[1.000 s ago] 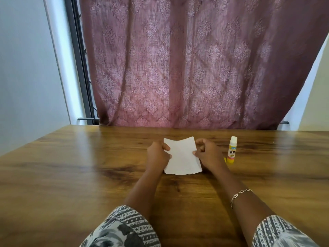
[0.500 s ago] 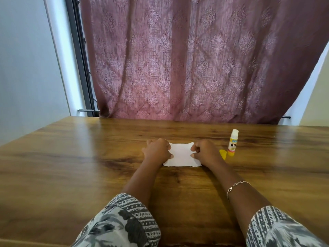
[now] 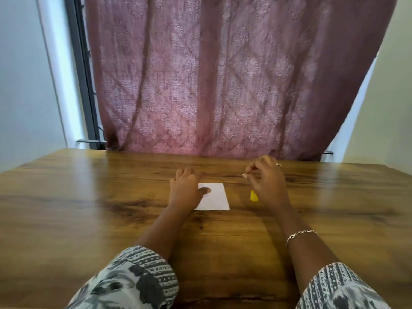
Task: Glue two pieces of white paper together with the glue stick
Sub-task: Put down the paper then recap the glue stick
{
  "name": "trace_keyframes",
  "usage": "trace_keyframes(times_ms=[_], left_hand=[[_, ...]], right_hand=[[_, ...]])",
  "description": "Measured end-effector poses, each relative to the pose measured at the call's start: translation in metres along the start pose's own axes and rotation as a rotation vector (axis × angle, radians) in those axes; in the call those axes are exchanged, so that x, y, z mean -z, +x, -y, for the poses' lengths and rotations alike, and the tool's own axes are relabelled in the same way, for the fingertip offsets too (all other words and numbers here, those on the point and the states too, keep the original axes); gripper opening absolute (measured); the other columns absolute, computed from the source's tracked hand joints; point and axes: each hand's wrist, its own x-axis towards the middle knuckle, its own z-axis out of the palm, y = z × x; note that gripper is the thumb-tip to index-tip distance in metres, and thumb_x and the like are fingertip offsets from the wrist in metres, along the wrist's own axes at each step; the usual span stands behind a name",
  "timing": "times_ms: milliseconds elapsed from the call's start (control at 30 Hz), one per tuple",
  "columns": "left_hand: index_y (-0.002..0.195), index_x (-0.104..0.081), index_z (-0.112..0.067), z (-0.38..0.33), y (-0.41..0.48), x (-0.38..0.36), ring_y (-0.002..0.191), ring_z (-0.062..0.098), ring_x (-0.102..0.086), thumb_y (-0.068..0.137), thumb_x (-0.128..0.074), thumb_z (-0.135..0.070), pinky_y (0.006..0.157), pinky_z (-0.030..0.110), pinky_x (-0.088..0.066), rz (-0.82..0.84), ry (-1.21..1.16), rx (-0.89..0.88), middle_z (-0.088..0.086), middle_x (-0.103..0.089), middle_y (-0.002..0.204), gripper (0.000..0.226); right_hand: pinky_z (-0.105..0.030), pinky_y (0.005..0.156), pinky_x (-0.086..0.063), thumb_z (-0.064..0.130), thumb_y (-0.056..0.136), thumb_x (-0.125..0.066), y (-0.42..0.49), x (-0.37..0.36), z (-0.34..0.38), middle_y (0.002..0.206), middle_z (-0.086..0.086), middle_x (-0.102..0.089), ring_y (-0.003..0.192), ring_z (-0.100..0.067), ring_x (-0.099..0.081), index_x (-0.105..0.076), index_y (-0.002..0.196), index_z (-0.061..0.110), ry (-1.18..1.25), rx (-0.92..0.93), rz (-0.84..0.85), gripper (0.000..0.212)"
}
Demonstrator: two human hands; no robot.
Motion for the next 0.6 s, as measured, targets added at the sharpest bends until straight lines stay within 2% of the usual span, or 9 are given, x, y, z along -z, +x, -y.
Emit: trace_keyframes(times_ms=[67, 100, 167, 233, 333, 400, 433, 500, 600], left_hand=[[0.131, -0.046, -0.024, -0.001, 0.000, -0.001, 0.128, 0.025, -0.033, 0.087, -0.055, -0.038, 0.102, 0.039, -0.032, -0.002, -0.014, -0.023, 0.006, -0.044, 0.137, 0.047], [0.132, -0.045, -0.025, -0.001, 0.000, -0.001, 0.127, 0.025, -0.033, 0.087, -0.055, -0.038, 0.101, 0.039, -0.033, -0.003, -0.020, -0.032, 0.006, -0.044, 0.136, 0.047], [0.132, -0.045, -0.027, -0.001, 0.000, -0.002, 0.127, 0.025, -0.034, 0.087, -0.055, -0.039, 0.101, 0.038, -0.033, -0.009, -0.024, -0.046, 0.006, -0.045, 0.136, 0.047], [0.132, -0.045, -0.027, -0.001, 0.001, -0.003, 0.127, 0.025, -0.034, 0.087, -0.055, -0.038, 0.101, 0.038, -0.033, -0.013, -0.032, -0.052, 0.005, -0.045, 0.136, 0.047], [0.131, -0.047, -0.025, -0.001, 0.001, -0.004, 0.125, 0.025, -0.036, 0.087, -0.057, -0.037, 0.101, 0.039, -0.035, -0.018, -0.050, -0.056, 0.006, -0.048, 0.134, 0.047], [0.130, -0.049, -0.023, -0.001, 0.002, -0.005, 0.124, 0.026, -0.037, 0.086, -0.057, -0.036, 0.101, 0.038, -0.035, -0.025, -0.066, -0.060, 0.007, -0.049, 0.133, 0.046], [0.129, -0.049, -0.022, -0.001, 0.002, -0.005, 0.124, 0.026, -0.038, 0.086, -0.058, -0.036, 0.100, 0.038, -0.035, -0.026, -0.071, -0.060, 0.007, -0.049, 0.132, 0.046], [0.128, -0.050, -0.021, -0.001, 0.002, -0.006, 0.123, 0.025, -0.038, 0.086, -0.057, -0.038, 0.100, 0.037, -0.036, -0.026, -0.082, -0.065, 0.007, -0.050, 0.132, 0.046], [0.126, -0.052, -0.019, -0.002, 0.003, -0.008, 0.121, 0.024, -0.041, 0.086, -0.055, -0.043, 0.097, 0.036, -0.037, -0.033, -0.124, -0.087, 0.007, -0.051, 0.131, 0.047]], right_hand=[[-0.022, 0.067, -0.030, -0.003, 0.066, -0.068, -0.002, 0.014, -0.017, 0.080, -0.009, -0.055, 0.079, -0.017, -0.046, -0.058, 0.073, 0.007, -0.015, -0.026, -0.098, 0.015], [-0.025, 0.070, -0.034, -0.006, 0.065, -0.067, -0.003, 0.020, -0.028, 0.081, -0.009, -0.055, 0.079, -0.019, -0.048, -0.058, 0.074, 0.007, -0.001, -0.062, -0.137, 0.018], [-0.039, 0.075, -0.045, -0.010, 0.063, -0.066, -0.005, 0.027, -0.047, 0.083, -0.007, -0.054, 0.079, -0.023, -0.052, -0.055, 0.080, 0.012, 0.069, -0.183, -0.166, 0.030], [-0.043, 0.079, -0.046, -0.011, 0.063, -0.068, -0.007, 0.027, -0.059, 0.085, -0.008, -0.054, 0.081, -0.024, -0.053, -0.053, 0.086, 0.016, 0.150, -0.340, -0.124, 0.039], [-0.030, 0.078, -0.045, -0.017, 0.066, -0.062, -0.006, 0.021, -0.069, 0.090, -0.008, -0.054, 0.087, -0.023, -0.050, -0.055, 0.102, 0.007, 0.257, -0.481, -0.056, 0.044], [-0.014, 0.068, -0.044, -0.024, 0.067, -0.052, -0.005, 0.017, -0.070, 0.101, -0.011, -0.056, 0.088, -0.019, -0.052, -0.052, 0.113, -0.002, 0.334, -0.555, 0.016, 0.051], [-0.011, 0.064, -0.044, -0.026, 0.068, -0.049, -0.005, 0.015, -0.070, 0.107, -0.013, -0.056, 0.089, -0.017, -0.053, -0.049, 0.117, -0.003, 0.371, -0.591, 0.077, 0.054], [-0.018, 0.069, -0.045, -0.021, 0.069, -0.054, -0.006, 0.008, -0.071, 0.117, -0.016, -0.057, 0.098, -0.019, -0.054, -0.047, 0.123, 0.000, 0.400, -0.625, 0.187, 0.058], [-0.035, 0.091, -0.045, -0.008, 0.072, -0.064, -0.007, -0.001, -0.073, 0.118, -0.014, -0.060, 0.103, -0.022, -0.055, -0.047, 0.125, 0.004, 0.345, -0.630, 0.249, 0.057]])
